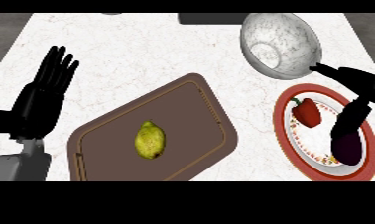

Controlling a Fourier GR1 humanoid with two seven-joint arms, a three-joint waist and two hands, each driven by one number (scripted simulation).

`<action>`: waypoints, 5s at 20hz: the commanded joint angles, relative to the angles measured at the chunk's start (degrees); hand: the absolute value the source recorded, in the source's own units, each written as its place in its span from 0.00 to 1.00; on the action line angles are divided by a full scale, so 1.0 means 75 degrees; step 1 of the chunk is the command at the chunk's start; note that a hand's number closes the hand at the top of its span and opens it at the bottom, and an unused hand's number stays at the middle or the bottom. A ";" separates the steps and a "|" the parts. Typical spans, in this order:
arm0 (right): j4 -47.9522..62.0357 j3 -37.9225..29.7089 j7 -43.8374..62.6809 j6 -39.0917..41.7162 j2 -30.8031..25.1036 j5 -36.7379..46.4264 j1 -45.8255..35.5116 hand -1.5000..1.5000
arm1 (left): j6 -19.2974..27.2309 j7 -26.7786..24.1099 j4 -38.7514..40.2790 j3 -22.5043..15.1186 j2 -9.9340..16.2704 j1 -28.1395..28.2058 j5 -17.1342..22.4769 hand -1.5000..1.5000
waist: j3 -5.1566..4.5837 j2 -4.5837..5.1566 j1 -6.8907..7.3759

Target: Pick the bell pepper from the plate and place it in the bowl

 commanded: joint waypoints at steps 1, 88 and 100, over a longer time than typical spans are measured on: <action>0.0135 0.0077 -0.0488 -0.0410 0.0491 0.0785 0.0267 0.00 | 0.0111 0.0282 0.0059 -0.0026 -0.0203 -0.0324 -0.0171 0.50 | 0.0014 0.0022 0.0024; 0.7259 -0.4388 -0.5195 -0.5284 0.0644 0.2317 -0.4541 1.00 | -0.0659 0.0462 -0.0264 0.0310 -0.0865 -0.0506 -0.0705 0.50 | 0.0041 0.0272 0.0655; 0.8277 -0.5146 -0.5977 -0.4163 0.0791 0.1546 -0.4911 0.00 | -0.0698 0.0540 -0.0130 0.0347 -0.0812 -0.0813 -0.0673 0.50 | 0.0075 0.0389 0.0811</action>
